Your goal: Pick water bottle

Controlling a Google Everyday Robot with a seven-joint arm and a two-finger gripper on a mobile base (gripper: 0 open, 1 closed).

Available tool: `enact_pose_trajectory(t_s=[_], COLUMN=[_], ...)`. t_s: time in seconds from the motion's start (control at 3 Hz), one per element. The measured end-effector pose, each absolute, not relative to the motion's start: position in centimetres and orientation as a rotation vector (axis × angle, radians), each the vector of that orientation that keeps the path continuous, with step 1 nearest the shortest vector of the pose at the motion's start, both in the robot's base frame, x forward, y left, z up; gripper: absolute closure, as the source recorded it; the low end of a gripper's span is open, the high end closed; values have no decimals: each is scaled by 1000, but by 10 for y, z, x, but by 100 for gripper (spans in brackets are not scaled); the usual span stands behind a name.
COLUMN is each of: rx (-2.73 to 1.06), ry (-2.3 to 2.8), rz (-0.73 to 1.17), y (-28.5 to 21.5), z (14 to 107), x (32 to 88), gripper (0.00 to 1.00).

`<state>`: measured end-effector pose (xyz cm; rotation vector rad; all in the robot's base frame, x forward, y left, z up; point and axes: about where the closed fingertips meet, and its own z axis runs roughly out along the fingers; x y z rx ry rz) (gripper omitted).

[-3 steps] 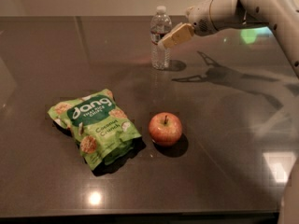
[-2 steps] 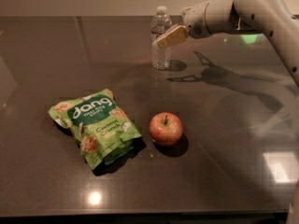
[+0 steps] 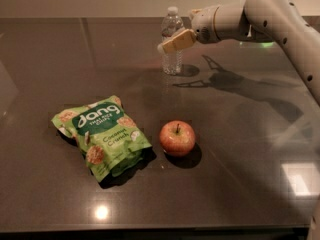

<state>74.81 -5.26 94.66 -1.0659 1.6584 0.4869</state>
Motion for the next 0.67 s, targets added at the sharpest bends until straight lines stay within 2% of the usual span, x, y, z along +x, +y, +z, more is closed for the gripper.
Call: enact_pose_trajectory(t_s=[0.33, 0.67], rx=[-1054, -1050], ry=[1657, 1652], rz=[531, 549], y=[-48, -53], z=[947, 952], x=[750, 749], gripper=[51, 82])
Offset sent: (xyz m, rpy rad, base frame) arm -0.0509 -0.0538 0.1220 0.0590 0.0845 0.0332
